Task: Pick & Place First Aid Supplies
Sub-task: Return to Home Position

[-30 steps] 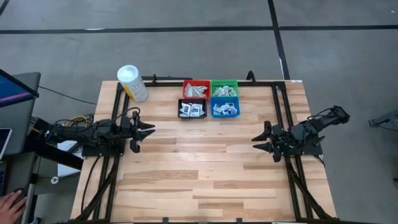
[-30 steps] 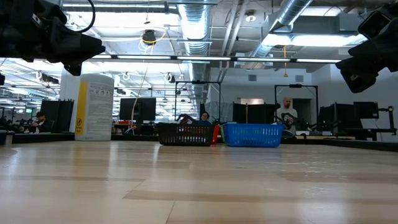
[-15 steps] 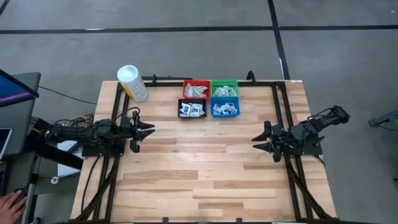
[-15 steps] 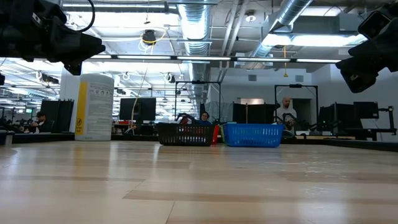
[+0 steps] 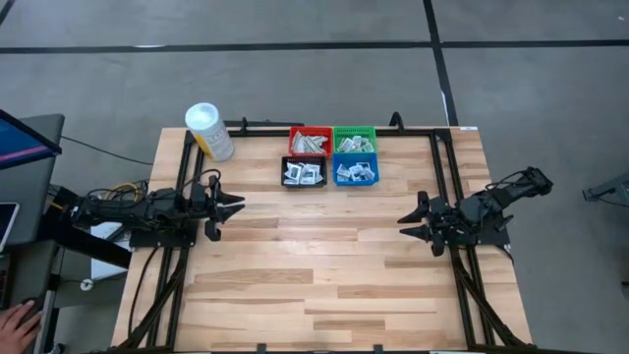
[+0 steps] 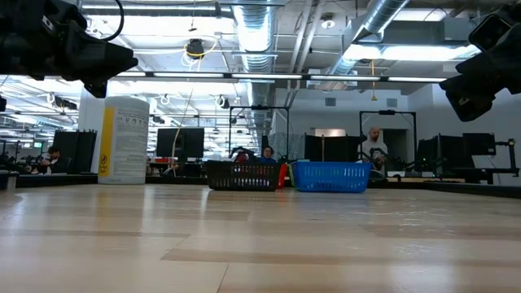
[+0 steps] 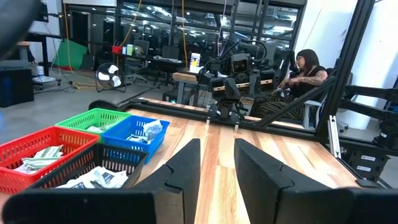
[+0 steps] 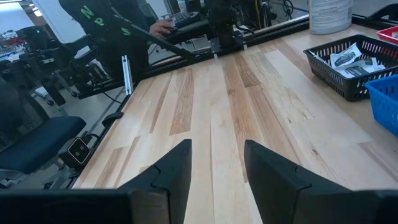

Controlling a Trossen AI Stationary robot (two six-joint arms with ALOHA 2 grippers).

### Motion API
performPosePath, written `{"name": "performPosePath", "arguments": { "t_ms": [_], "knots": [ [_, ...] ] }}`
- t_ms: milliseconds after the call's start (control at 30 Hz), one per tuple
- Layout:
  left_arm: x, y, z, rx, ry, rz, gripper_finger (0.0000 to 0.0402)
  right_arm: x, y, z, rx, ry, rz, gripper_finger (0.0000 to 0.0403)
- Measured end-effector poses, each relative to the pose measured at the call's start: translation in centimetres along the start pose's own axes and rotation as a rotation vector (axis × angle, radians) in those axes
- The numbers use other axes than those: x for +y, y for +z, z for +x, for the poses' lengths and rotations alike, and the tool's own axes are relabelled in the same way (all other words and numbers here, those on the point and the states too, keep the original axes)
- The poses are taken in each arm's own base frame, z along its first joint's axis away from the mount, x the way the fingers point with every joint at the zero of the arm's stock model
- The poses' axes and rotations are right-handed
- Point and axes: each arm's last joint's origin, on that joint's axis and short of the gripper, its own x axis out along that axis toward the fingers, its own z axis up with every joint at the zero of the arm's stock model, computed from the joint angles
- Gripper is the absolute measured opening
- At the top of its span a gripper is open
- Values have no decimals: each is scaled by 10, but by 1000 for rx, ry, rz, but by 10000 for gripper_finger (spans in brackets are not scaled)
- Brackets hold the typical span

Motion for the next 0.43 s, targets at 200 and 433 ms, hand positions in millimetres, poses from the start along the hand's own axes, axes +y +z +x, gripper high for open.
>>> {"name": "performPosePath", "arguments": {
  "t_ms": [200, 433],
  "knots": [
    [0, 0, 0, -1, 0, 0, 99, 0, 0, 0, 0, 0, 0, 145],
    [0, 0, 0, -1, 0, 0, 99, 0, 0, 0, 0, 0, 0, 144]
  ]
}}
